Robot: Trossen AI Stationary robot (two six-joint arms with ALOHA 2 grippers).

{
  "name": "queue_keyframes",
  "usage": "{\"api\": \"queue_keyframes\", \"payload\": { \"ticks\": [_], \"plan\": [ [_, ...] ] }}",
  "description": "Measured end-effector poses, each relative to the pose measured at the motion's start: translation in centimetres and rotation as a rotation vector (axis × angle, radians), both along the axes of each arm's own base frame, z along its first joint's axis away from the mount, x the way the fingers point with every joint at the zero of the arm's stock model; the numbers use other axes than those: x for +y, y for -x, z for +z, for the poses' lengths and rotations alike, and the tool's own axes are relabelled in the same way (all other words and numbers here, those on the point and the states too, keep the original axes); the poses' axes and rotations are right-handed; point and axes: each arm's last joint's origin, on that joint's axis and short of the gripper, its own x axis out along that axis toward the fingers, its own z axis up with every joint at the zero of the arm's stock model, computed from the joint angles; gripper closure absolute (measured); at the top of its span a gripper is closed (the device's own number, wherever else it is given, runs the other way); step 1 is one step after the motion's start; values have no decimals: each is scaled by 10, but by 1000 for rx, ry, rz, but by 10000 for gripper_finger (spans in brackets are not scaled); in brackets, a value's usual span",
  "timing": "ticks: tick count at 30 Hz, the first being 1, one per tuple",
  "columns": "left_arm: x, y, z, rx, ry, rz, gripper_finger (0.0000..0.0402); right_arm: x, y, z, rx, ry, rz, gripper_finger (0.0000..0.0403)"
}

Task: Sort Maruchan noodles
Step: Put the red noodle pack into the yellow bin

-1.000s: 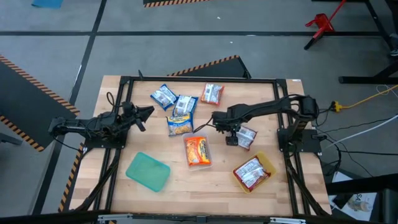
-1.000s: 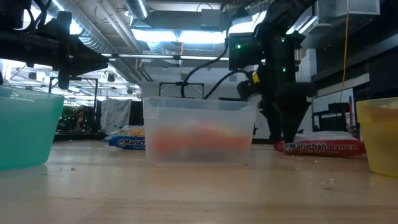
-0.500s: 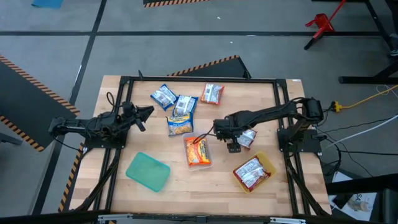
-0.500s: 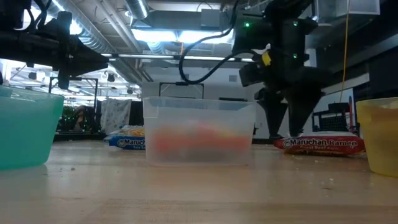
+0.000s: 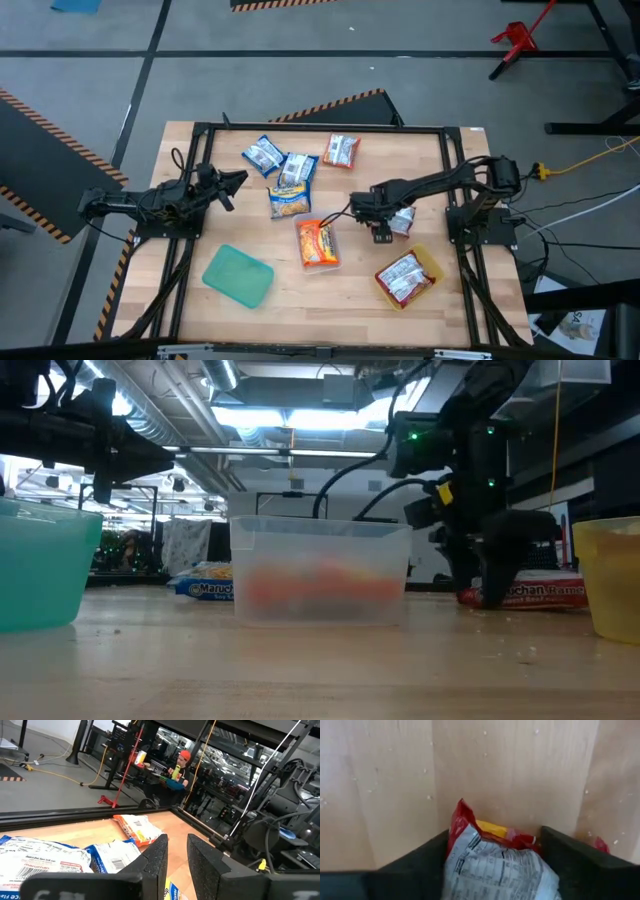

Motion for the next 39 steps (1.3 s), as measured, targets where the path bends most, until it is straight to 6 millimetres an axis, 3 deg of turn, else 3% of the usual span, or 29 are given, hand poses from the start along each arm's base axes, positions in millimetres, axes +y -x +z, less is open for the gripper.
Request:
{"api": "queue_keyframes", "payload": {
  "ticks": [9,11,16,24,30,39],
  "plan": [
    [0,0,0,-2,3,1,335,-1,0,-1,-3,25,-29,368],
    [0,0,0,-2,3,1,335,-1,-1,0,-4,22,-31,392],
    [0,0,0,-2,3,1,335,0,-12,11,-49,-3,-36,398],
    [0,0,0,-2,3,1,335,0,-23,70,-239,-12,-82,402],
    [0,0,0,2,-3,1,335,7,-6,114,-381,4,-168,403],
    [0,0,0,2,-3,0,335,46,30,161,-564,-6,-260,403]
  ]
}}
